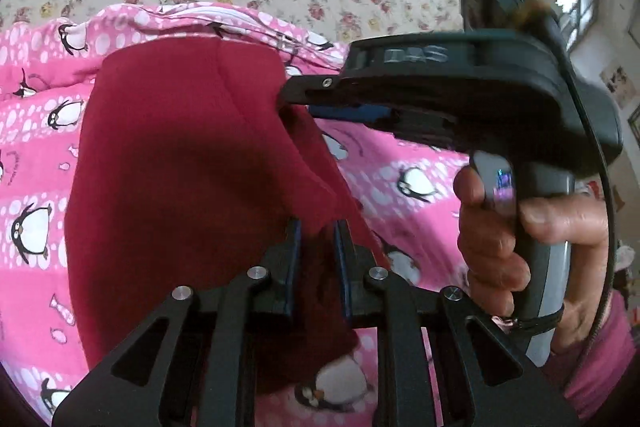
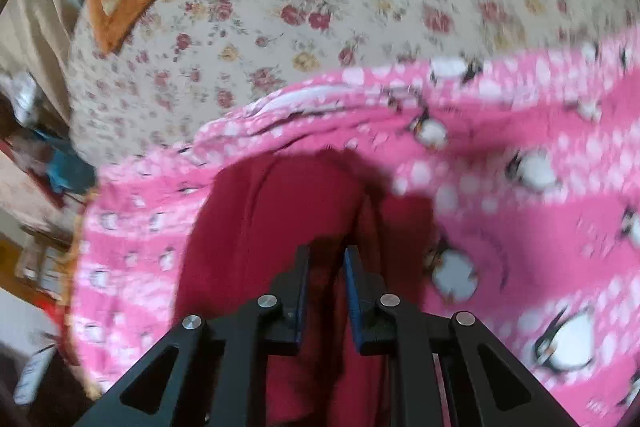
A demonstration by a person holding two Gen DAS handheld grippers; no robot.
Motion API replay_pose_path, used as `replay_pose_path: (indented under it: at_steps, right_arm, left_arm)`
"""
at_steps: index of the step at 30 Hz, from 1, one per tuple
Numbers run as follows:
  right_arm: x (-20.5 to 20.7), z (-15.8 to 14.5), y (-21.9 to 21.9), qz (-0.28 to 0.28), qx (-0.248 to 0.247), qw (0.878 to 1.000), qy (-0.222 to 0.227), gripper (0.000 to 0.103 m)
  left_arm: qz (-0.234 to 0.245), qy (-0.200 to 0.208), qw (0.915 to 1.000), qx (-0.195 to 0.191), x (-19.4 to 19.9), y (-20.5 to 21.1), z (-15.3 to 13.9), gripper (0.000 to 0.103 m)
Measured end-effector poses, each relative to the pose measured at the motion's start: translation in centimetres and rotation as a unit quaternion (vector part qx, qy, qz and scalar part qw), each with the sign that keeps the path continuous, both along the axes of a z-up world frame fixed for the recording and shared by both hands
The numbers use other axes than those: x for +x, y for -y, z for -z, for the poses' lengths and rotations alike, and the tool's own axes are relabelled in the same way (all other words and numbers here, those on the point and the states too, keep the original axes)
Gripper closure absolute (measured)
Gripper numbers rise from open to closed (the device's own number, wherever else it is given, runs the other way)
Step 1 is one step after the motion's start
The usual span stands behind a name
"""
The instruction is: Fold small clothes
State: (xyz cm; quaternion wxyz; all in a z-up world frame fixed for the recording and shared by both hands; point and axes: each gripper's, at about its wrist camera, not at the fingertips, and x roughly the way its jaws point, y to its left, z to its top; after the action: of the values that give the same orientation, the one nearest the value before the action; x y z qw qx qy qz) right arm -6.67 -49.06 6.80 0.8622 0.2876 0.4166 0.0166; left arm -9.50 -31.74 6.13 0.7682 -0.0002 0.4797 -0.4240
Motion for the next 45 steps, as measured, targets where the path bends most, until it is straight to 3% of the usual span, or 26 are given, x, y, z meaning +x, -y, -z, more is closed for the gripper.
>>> replay_pose_path:
  at_steps: [1,2,3,4,7,10,14,17,19,20,23,26,29,31,33,37,40,43,45]
  right_arm:
    - [-1.0,-0.2,0.0,-0.001,0.013,1.0,0.01,0.075]
    - [-1.6,-0.5,-0.1,-0.002,0.014,1.0,0.017,0.053]
    - [-2.7,-0.9,-0.5,-0.005,0.01,1.0,0.029,0.039]
    - [-3.7,-1.3,-1.0,-0.014,0.008,0.999,0.042,0.037]
    - [-5.1,-1.2,-2.7,-0.048,0.015,0.998,0.043,0.037]
    - [-5.3,0.0,-3.5,-0.056,0.028,0.998,0.028,0.037]
    - [-3.3,2.3,-4.1,-0.04,0.031,0.999,-0.002,0.036]
    - [-1.3,4.0,-5.1,-0.031,0.039,0.999,-0.005,0.036]
    - [-0.8,3.7,-5.6,-0.022,0.008,1.0,0.002,0.052]
    - [-0.7,3.2,-5.8,-0.026,-0.007,1.0,0.007,0.067]
    - [-1.7,0.1,-6.4,-0.042,-0.079,0.995,0.037,0.074]
    - [-2.8,-2.2,-6.4,-0.035,-0.195,0.979,0.043,0.075]
    - [-1.8,-0.2,-5.1,-0.037,-0.179,0.983,0.002,0.071]
    - [-1.4,1.8,-4.1,-0.021,-0.167,0.985,-0.04,0.057]
    - [-2.8,1.3,-2.9,0.01,-0.155,0.988,-0.025,0.047]
    - [-4.8,-2.2,-2.7,0.055,-0.182,0.982,0.017,0.047]
    - [-4.1,-3.5,-4.5,0.012,-0.183,0.982,0.042,0.047]
    - [-1.9,-2.8,-5.9,-0.02,-0.192,0.98,0.044,0.047]
    - [0.4,-0.6,-5.6,-0.021,-0.197,0.98,0.013,0.047]
  left_arm:
    - [0.006,0.003,1.0,-0.004,-0.3,-0.6,-0.5,0.083]
    - [0.009,0.016,0.9998,-0.007,-0.6,-1.5,-1.3,0.075]
    - [0.009,0.036,0.9993,-0.008,-1.0,-2.7,-2.2,0.069]
    - [0.007,0.052,0.9986,-0.008,-1.4,-3.8,-2.8,0.058]
    - [-0.011,0.091,0.9958,-0.003,-1.9,-7.8,-4.0,0.055]
    - [-0.042,0.107,0.9931,0.023,-1.7,-9.7,-3.1,0.055]
    - [-0.086,0.067,0.9938,0.022,0.1,-11.8,-0.1,0.055]
    - [-0.092,0.064,0.9931,0.036,0.7,-11.6,0.9,0.055]
    - [-0.088,0.071,0.993,0.035,0.6,-11.4,0.8,0.055]
    - [-0.087,0.075,0.9929,0.032,0.6,-11.3,0.5,0.055]
    - [-0.088,0.087,0.9919,0.025,0.3,-11.3,0.0,0.055]
    - [-0.09,0.086,0.9919,0.023,0.3,-11.0,0.1,0.055]
    - [-0.089,0.075,0.9925,0.037,0.7,-10.1,1.0,0.055]
    - [-0.088,0.077,0.9921,0.046,0.5,-9.8,1.5,0.054]
    - [-0.088,0.083,0.9911,0.056,0.5,-9.6,1.7,0.054]
    - [-0.094,0.079,0.9908,0.058,0.8,-9.2,1.9,0.054]
    - [-0.1,0.075,0.9904,0.059,0.9,-9.2,2.2,0.048]
    - [-0.104,0.072,0.9902,0.059,1.1,-9.3,2.4,0.044]
    - [-0.102,0.067,0.9909,0.055,1.3,-9.3,2.5,0.043]
